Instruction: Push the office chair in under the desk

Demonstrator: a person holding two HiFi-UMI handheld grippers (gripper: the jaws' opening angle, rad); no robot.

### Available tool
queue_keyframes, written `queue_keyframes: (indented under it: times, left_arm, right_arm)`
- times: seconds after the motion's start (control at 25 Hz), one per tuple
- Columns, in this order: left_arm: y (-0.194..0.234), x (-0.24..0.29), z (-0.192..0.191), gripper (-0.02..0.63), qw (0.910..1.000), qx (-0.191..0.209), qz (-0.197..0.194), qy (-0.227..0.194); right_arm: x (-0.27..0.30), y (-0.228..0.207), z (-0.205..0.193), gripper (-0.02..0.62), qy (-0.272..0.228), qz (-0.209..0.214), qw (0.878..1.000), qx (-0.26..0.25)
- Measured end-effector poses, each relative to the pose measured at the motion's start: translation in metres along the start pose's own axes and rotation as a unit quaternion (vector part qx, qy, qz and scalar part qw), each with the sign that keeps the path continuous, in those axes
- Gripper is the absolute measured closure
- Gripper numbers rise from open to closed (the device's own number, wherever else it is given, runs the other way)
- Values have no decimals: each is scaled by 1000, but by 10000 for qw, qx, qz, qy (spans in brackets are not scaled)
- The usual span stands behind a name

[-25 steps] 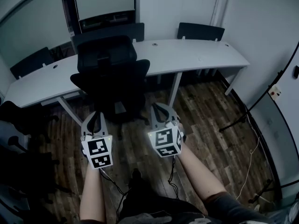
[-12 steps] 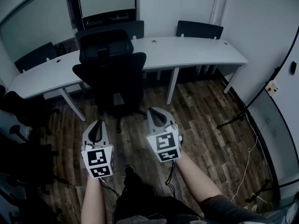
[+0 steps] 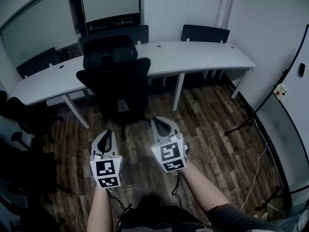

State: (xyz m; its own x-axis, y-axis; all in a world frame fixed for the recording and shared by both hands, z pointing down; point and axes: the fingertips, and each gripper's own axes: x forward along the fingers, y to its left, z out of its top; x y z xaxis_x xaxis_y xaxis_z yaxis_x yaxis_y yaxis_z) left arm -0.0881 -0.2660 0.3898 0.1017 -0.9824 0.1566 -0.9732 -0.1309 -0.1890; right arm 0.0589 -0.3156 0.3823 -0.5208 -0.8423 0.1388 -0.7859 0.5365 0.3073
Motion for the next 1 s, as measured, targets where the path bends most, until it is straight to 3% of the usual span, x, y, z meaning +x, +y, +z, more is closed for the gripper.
queue_keyframes:
  times: [0.24, 0.52, 1.0]
  left_arm:
    - [-5, -11, -12, 577, 9995, -209, -216, 85]
    - [9, -51, -28, 581, 9988, -165, -417, 202]
    - [23, -120, -32, 581, 9978, -135, -651, 83]
  right_arm:
    - [-5, 16, -3, 574, 145, -11, 9999, -90]
    - [-27, 55, 10, 574, 173, -29, 9996, -240]
    - [-79, 108, 23, 574, 286, -180, 9994, 71]
